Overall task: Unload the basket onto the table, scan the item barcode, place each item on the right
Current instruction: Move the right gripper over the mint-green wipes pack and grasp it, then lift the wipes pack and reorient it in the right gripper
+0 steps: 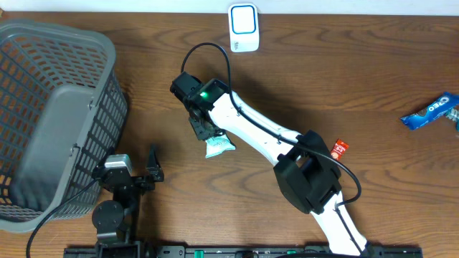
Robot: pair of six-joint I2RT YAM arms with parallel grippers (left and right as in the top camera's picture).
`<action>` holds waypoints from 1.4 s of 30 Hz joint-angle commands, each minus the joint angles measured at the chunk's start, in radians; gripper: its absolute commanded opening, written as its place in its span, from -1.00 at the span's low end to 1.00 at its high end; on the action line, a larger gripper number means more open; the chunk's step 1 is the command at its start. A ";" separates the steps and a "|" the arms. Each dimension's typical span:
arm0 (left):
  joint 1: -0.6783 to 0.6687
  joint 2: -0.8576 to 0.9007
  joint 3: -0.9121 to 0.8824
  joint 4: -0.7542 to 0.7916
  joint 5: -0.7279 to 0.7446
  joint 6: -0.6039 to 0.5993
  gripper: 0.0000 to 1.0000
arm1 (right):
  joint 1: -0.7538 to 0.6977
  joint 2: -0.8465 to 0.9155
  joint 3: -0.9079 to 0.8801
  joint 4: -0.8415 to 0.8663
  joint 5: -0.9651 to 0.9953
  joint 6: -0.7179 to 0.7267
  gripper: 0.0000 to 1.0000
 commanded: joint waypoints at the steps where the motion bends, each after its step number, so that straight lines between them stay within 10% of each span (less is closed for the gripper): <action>1: 0.005 0.002 -0.011 -0.041 0.010 0.018 0.96 | 0.029 0.020 -0.013 0.006 -0.021 -0.011 -0.14; 11: 0.005 0.002 -0.011 -0.041 0.010 0.018 0.96 | 0.117 0.040 -0.014 0.015 0.141 0.011 0.40; 27: 0.005 0.002 -0.011 -0.041 0.010 0.018 0.96 | 0.122 0.154 -0.004 -0.046 0.227 0.101 -0.98; 42: 0.005 0.002 -0.011 -0.041 0.010 0.018 0.96 | -0.137 0.150 0.325 -0.507 -1.027 -0.512 -0.97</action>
